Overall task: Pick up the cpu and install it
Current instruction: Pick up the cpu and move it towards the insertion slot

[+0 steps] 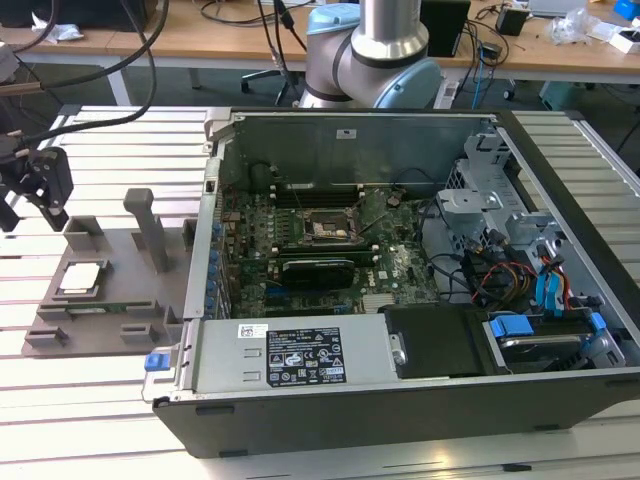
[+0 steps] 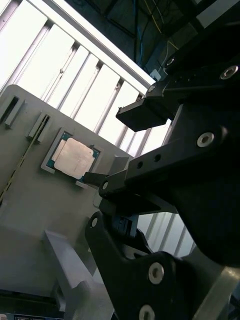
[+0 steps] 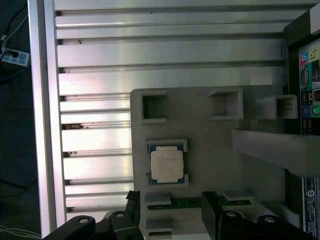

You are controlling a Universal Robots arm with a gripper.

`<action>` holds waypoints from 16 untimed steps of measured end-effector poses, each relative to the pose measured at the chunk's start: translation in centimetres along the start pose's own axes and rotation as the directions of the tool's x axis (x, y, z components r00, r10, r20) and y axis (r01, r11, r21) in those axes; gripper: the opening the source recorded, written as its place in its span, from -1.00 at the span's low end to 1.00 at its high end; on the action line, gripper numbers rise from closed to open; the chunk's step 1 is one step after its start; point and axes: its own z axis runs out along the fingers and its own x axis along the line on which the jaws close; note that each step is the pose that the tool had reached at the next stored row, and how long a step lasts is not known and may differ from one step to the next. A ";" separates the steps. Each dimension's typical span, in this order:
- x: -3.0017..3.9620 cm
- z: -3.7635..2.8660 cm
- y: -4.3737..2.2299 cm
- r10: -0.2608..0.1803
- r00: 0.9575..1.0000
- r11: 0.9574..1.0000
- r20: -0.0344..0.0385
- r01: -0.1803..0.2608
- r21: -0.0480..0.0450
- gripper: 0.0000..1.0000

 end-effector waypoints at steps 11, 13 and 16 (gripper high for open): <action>0.01 0.44 0.01 0.000 1.000 1.000 0.000 0.000 0.000 0.22; 0.01 0.51 0.01 0.000 1.000 1.000 0.000 0.000 0.000 0.22; 0.02 0.63 0.02 0.000 1.000 1.000 0.000 0.000 0.000 0.22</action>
